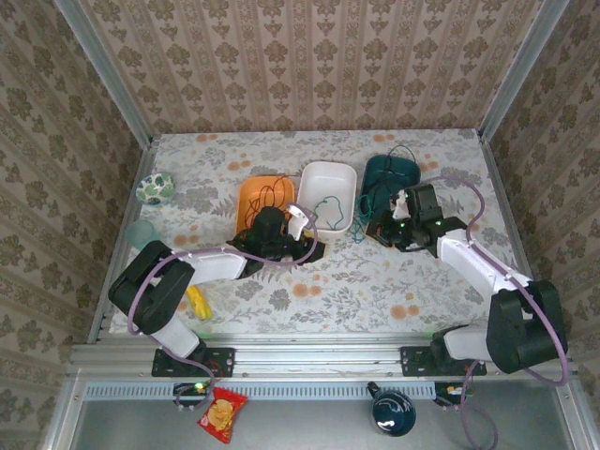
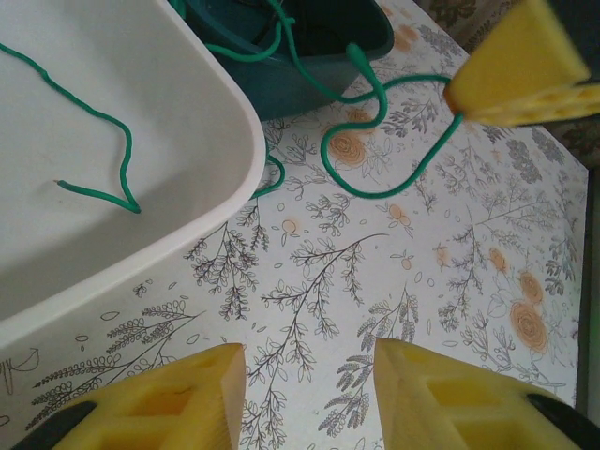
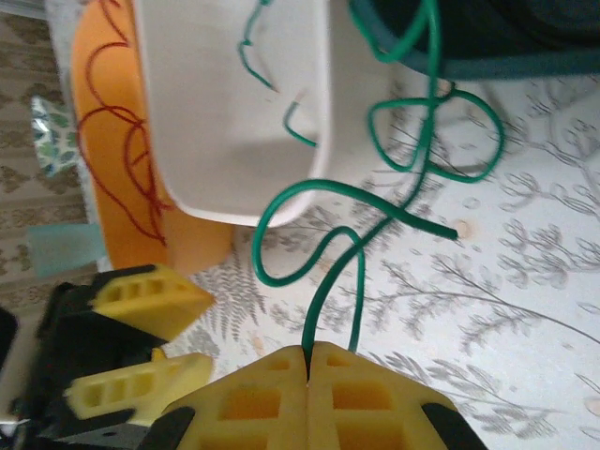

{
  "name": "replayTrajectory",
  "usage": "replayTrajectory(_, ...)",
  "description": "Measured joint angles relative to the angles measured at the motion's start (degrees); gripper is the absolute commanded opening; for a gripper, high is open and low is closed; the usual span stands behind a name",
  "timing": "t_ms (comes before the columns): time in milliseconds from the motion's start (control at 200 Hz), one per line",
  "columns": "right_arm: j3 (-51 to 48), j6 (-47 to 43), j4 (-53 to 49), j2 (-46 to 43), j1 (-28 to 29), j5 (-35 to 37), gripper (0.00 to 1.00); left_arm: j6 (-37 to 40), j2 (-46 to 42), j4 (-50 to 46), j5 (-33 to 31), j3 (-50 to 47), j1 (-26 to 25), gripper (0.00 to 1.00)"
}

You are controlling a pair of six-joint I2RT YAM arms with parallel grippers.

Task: Untangle the cables

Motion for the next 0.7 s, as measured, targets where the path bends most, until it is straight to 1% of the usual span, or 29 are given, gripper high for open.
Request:
replayTrajectory(150,-0.3,-0.6,-1.2,-3.0,-0.9,0.6,0.00,0.1,0.0,-0.1,-0.2,0.3,0.0,0.45)
replayTrajectory(335,-0.3,-3.0,-4.5,-10.1,-1.0,0.7,0.00,0.9,-0.2,-0.2,-0.4,1.2,0.0,0.48)
replayTrajectory(460,-0.3,-4.7,-7.9,-15.4,-1.0,2.0,0.00,1.1,-0.4,-0.1,-0.3,1.5,0.0,0.50)
replayTrajectory(560,-0.3,-5.4,-9.2,-19.1,-1.1,3.0,0.00,1.2,-0.4,-0.2,0.1,1.6,0.0,0.54)
replayTrajectory(700,-0.3,-6.1,-8.3,-21.2,-1.1,2.2,0.00,1.5,-0.4,-0.4,0.3,1.6,0.0,0.59)
